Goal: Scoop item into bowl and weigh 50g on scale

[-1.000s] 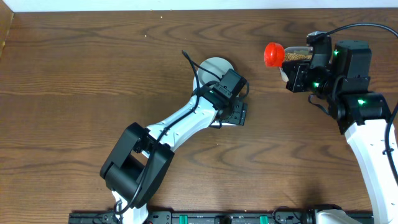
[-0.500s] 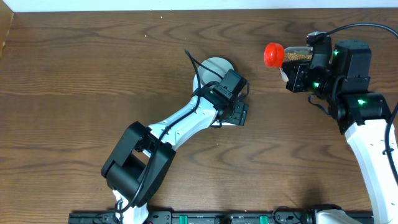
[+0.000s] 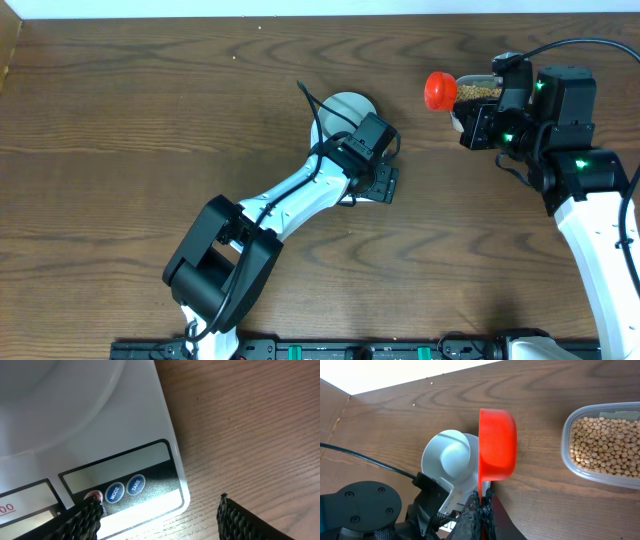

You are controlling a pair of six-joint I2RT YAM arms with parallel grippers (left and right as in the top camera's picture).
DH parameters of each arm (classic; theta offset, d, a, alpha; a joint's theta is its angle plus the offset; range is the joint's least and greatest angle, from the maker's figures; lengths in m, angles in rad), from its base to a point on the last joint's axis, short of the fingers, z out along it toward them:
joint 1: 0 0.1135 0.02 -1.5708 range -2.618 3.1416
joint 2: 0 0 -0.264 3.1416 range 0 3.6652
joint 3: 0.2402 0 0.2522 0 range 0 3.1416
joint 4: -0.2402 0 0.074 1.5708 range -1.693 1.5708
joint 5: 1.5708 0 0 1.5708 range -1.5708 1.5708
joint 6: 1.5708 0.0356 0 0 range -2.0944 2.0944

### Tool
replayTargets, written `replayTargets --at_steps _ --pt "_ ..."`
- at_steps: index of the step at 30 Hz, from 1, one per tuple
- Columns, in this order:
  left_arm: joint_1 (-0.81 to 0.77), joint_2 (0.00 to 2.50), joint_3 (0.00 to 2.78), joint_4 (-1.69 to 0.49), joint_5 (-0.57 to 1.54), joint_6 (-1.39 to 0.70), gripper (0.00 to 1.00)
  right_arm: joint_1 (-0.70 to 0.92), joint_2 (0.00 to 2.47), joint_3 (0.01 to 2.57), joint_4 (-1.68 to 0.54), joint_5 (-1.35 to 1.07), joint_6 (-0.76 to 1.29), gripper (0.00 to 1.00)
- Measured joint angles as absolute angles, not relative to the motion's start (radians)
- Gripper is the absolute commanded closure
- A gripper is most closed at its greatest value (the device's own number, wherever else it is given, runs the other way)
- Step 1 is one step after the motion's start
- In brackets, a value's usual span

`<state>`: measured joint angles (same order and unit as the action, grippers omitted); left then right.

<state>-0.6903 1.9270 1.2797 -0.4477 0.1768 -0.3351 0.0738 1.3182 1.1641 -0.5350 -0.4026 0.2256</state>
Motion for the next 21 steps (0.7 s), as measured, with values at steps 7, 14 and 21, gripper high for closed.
replayTargets --at_steps 7,14,21 --pt "-0.690 1.938 1.271 -0.444 0.177 -0.335 0.25 0.074 1.318 1.164 -0.542 -0.403 0.226 0.99" --pt "-0.690 1.941 1.270 -0.443 0.177 -0.335 0.25 0.074 1.318 1.164 -0.558 -0.402 0.226 0.99" --pt "-0.690 1.942 1.270 -0.436 0.177 -0.335 0.25 0.074 1.319 1.164 -0.558 -0.388 0.226 0.99"
